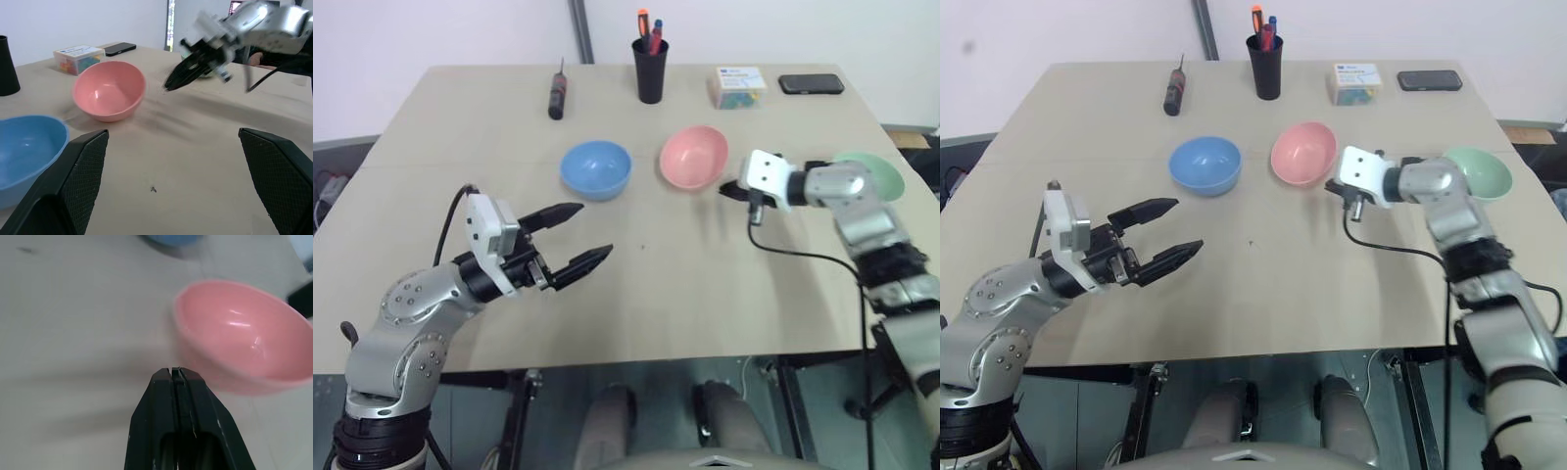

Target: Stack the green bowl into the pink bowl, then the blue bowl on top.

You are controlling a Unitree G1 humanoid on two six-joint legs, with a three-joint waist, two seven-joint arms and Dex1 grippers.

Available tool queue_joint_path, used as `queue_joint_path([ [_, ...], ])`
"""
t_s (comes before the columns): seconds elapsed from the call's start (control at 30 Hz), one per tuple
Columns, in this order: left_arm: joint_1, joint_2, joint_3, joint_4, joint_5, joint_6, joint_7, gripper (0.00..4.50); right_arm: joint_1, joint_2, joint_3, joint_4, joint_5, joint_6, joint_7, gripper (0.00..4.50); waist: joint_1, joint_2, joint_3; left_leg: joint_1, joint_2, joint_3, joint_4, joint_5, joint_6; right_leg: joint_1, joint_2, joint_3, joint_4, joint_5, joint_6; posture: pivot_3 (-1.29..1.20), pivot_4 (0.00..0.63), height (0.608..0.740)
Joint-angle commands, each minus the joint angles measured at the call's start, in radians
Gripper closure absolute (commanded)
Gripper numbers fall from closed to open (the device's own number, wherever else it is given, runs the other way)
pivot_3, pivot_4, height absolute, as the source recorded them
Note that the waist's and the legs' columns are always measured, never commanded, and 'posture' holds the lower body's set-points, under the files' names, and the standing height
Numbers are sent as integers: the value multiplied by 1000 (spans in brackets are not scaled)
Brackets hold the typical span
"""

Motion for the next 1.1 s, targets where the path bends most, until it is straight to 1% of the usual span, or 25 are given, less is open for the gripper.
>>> queue_joint_path([
  [0.03,-8,0,14,-6,-9,-22,-10,0,72,-60,-66,-252,72,140,28,4432,0,0,0,0,0,0,0,0,0,0,0,0,0,0,0,0,150,740],
  [0.1,-18,-5,1,2,-5,-22,-10,0,78,-41,-72,-296,92,196,5,4432,-7,0,0,1,0,0,0,0,0,0,0,0,1,0,0,0,150,740],
  [0.13,-22,-8,-7,6,-3,-22,-11,0,69,-16,-71,-289,85,209,-30,4180,-11,0,0,2,0,1,0,0,0,0,0,1,2,0,0,0,150,740],
  [0.17,-26,-10,-14,8,-1,-22,-13,0,66,-3,-63,-284,75,208,-49,3801,-11,0,0,3,0,1,0,0,0,0,1,2,2,0,0,0,150,740],
  [0.2,-30,-12,-19,10,-1,-22,-14,0,65,6,-51,-276,62,189,-59,3801,-11,0,0,3,0,1,0,0,0,1,1,2,2,0,0,0,150,740],
  [0.23,-35,-13,-22,14,-1,-22,-16,0,54,30,-42,-246,39,156,-92,3235,-11,0,0,3,0,1,1,0,0,1,1,2,3,0,0,0,150,740],
  [0.27,-40,-14,-24,18,0,-21,-18,0,41,53,-37,-211,15,121,-131,2978,-11,0,0,3,0,2,1,0,0,1,2,2,3,0,0,0,150,740],
  [0.33,-51,-11,-24,28,1,-20,-23,0,-15,101,-16,-66,-75,7,-252,2054,-11,0,0,3,0,5,1,0,0,0,2,2,3,0,0,0,150,740],
  [0.37,-54,-10,-24,32,2,-20,-25,0,-36,114,-7,-8,-106,-37,-288,1619,-10,0,0,2,0,6,1,0,0,0,2,2,3,0,0,0,150,740],
  [0.4,-55,-9,-23,33,2,-20,-25,0,-75,144,6,92,-136,-90,-333,1123,-10,0,0,2,0,6,1,0,0,0,1,2,2,0,0,0,150,740],
  [0.57,-17,-4,1,-5,2,-14,-5,0,-247,264,98,520,-278,-346,-502,1123,-10,0,0,1,0,6,0,0,-1,-1,1,2,1,0,0,0,150,740],
  [0.7,35,-1,48,-58,-15,-2,30,0,-359,337,153,781,-371,-455,-627,1123,-23,0,0,1,0,7,-2,2,-3,-3,0,4,1,0,0,0,150,740],
  [0.83,90,-3,83,-112,-24,9,68,0,-428,378,173,941,-419,-499,-705,1123,-28,0,1,1,0,5,-2,2,-3,-3,0,3,1,0,0,0,150,740],
  [0.93,144,-10,119,-156,-34,13,89,0,-447,394,166,993,-425,-511,-695,1123,-31,0,1,1,0,4,-2,1,-2,-3,0,3,1,0,0,0,150,740],
  [1.03,180,-12,143,-182,-45,12,106,0,-446,401,153,1009,-414,-528,-659,1838,-36,0,1,1,0,3,-2,1,-1,-3,0,4,2,0,0,0,150,740],
  [1.07,187,-12,145,-188,-48,11,111,0,-445,401,152,1012,-413,-535,-651,2455,-36,1,1,1,0,3,-2,1,-1,-3,0,4,2,0,0,0,150,740],
  [1.1,192,-13,147,-192,-50,10,115,0,-444,402,151,1013,-412,-541,-644,2586,-37,1,1,1,0,3,-2,1,-1,-3,0,4,2,0,0,0,150,740],
])
